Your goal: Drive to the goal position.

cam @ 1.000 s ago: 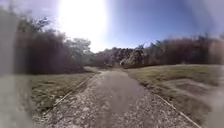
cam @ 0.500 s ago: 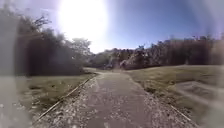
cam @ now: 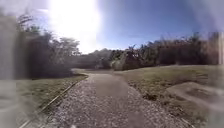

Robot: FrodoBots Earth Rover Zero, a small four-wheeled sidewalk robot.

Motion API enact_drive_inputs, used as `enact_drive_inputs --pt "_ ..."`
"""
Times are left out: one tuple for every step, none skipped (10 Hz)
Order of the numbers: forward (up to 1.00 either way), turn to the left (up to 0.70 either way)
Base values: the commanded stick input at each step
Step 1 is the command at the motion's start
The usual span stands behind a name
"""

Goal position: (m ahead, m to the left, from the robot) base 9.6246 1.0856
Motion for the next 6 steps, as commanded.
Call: enact_drive_inputs --pt "1.00 0.00" --pt "1.00 0.00" --pt "1.00 0.00" --pt "1.00 0.00" --pt "1.00 0.00" --pt "1.00 0.00"
